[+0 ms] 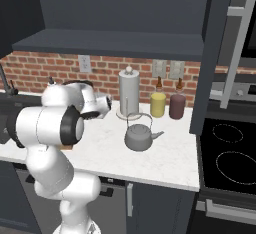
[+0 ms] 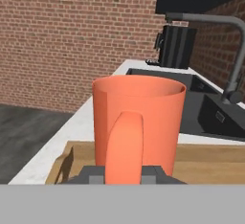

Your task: Pick the kettle from the counter and place it on the tray. Then pick the mug from the cabinet and place it on the tray. Then close the cabinet doors.

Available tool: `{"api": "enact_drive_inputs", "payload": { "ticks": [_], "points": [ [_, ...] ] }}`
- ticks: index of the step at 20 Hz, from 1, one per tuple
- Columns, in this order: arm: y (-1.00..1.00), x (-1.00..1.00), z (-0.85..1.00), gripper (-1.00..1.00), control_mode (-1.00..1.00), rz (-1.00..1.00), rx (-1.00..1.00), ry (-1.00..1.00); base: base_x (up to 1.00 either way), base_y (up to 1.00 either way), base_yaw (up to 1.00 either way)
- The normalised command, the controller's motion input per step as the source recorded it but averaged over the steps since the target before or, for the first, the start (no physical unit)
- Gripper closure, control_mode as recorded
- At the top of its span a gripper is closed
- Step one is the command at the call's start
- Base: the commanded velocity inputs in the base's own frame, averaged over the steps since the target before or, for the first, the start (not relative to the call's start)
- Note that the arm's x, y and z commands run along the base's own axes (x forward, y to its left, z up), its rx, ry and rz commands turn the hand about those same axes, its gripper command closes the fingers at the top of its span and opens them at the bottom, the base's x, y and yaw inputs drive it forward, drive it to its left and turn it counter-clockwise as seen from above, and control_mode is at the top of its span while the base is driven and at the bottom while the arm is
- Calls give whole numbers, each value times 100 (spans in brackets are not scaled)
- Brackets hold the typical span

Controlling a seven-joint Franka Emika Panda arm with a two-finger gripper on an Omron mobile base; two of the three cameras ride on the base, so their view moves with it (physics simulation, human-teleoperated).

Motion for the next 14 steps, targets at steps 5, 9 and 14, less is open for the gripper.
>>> {"api": "enact_drive_inputs", "payload": {
  "ticks": [5, 9, 14],
  "points": [
    [21, 15, -15, 100, -100, -4, 0, -1, 0, 0, 0],
    [2, 32, -7, 100, -100, 0, 0, 0, 0, 0, 0],
    [0, 37, -4, 100, -100, 0, 0, 3, 0, 0, 0]
  ]
}}
